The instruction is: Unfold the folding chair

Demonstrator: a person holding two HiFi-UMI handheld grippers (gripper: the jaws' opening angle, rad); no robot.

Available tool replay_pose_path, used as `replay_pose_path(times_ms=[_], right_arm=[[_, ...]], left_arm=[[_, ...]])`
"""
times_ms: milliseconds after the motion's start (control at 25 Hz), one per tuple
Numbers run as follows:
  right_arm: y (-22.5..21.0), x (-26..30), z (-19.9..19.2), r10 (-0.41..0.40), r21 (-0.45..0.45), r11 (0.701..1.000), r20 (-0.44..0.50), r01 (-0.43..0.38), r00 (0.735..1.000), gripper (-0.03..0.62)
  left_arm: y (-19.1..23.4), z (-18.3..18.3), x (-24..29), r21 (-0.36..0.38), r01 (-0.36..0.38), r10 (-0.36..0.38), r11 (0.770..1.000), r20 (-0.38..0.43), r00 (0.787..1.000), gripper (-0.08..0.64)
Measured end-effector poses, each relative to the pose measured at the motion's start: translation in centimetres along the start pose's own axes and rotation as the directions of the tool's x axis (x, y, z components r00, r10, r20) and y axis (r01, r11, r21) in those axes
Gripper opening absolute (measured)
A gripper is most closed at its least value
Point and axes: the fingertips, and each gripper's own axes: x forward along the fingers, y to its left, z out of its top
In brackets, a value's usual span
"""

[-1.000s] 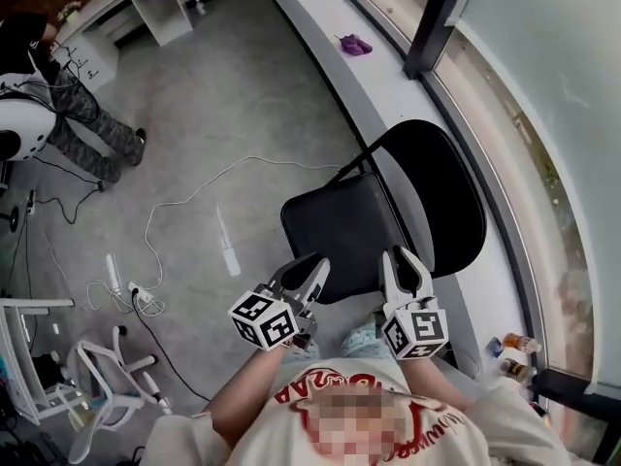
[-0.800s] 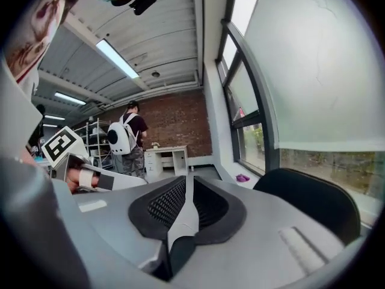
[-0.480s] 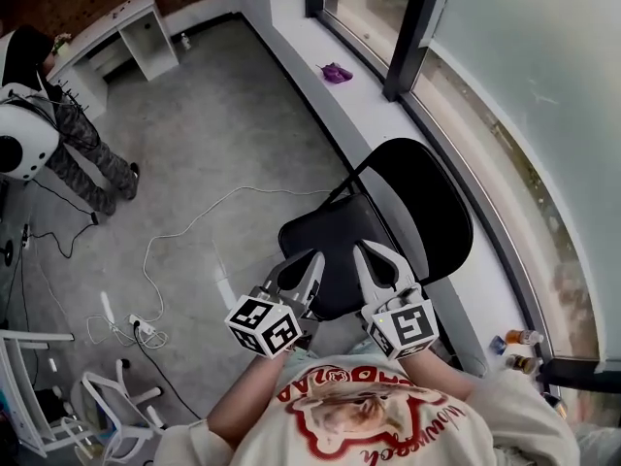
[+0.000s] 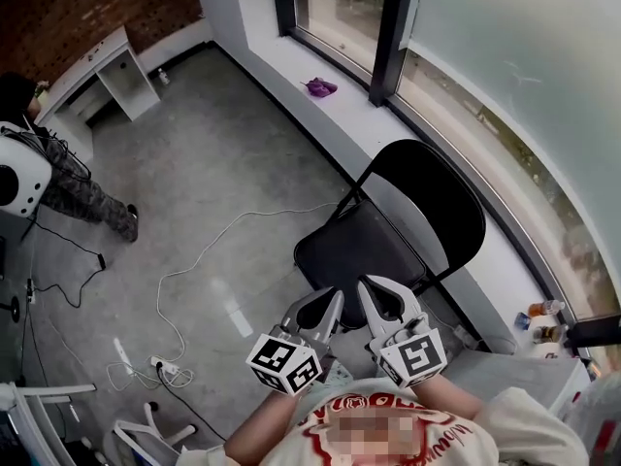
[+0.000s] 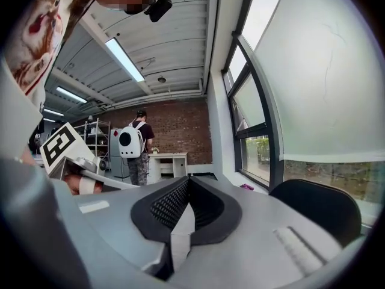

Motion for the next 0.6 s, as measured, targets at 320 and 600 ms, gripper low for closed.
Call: replay_pose_path(times_ms=[320,600], right_arm=[[0.4,-4.8,1.9,0.013,-0.026,1.000,0.076,-0.011,0.997,0.025],[-0.4,-15.5,2.1,0.014,-0.032,0.999,0.135,-0.010,0.991,0.025]], left_arm=[[-4.7,0.0,-1.4,0.046,0.038,-0.039,0.998,0.020,0.999,0.005],[-14.3,-3.4,-1.7,0.040,0.038,-0.041,0.998,0.082,0.996,0.005]])
